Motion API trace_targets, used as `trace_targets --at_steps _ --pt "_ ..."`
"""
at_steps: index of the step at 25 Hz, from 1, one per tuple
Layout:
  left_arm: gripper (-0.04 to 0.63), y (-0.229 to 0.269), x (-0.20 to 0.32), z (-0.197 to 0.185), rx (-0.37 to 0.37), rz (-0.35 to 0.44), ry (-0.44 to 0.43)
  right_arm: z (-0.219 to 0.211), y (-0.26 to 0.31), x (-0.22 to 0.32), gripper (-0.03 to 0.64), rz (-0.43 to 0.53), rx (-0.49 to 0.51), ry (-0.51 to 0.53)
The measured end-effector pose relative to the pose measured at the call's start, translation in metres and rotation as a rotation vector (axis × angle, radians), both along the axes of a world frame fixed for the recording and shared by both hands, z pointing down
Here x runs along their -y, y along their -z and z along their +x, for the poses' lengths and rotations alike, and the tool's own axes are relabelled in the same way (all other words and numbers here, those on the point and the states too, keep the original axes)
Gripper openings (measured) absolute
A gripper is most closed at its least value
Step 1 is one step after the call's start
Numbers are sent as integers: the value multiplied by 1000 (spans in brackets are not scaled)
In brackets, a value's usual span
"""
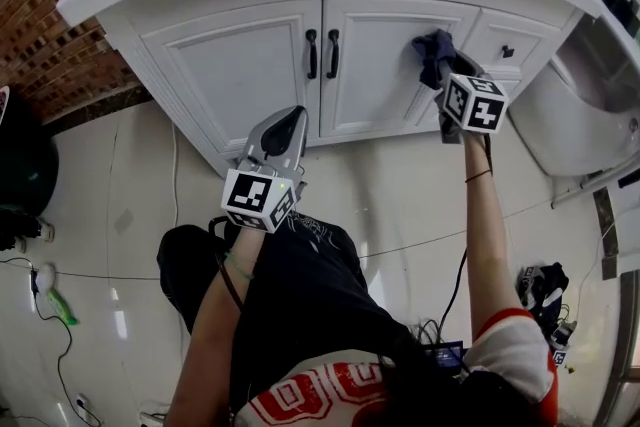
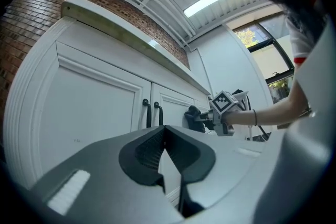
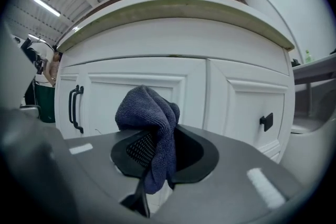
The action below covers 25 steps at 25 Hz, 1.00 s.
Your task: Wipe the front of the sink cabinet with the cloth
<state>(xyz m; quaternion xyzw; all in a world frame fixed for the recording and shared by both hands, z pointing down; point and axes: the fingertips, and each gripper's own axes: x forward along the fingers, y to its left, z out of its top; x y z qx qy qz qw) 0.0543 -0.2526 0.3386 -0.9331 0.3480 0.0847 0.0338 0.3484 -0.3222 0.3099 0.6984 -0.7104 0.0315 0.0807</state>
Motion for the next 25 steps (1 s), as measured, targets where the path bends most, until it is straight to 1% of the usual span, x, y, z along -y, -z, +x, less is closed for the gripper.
trace_targets --at_steps 4,5,7,9,11,13,15,18,21,25 --pt "0 -2 -1 4 18 3 -6 11 -5 -4 78 -12 -14 17" --pt "0 -2 0 3 18 2 -3 10 -6 -4 78 -16 -14 10" --pt "0 -3 2 1 15 -2 4 -2 -9 -6 78 -13 15 16" --pt "0 -3 3 0 11 -5 9 -31 -14 -8 78 -7 63 69" --pt "0 -3 3 0 9 -6 9 -70 -24 -8 78 -18 83 148" --pt "0 -2 3 0 5 -5 10 -113 -37 -5 78 -42 63 228" --pt "0 -1 3 -1 0 -5 13 -149 -49 1 78 -64 31 286" --pt "0 0 4 -3 -11 -8 17 -179 -62 9 78 -82 26 318" --pt "0 0 5 -7 -26 -14 23 -179 -68 15 78 -90 45 301" --pt "0 -1 7 -9 -27 -20 29 -150 -72 15 78 -101 30 250"
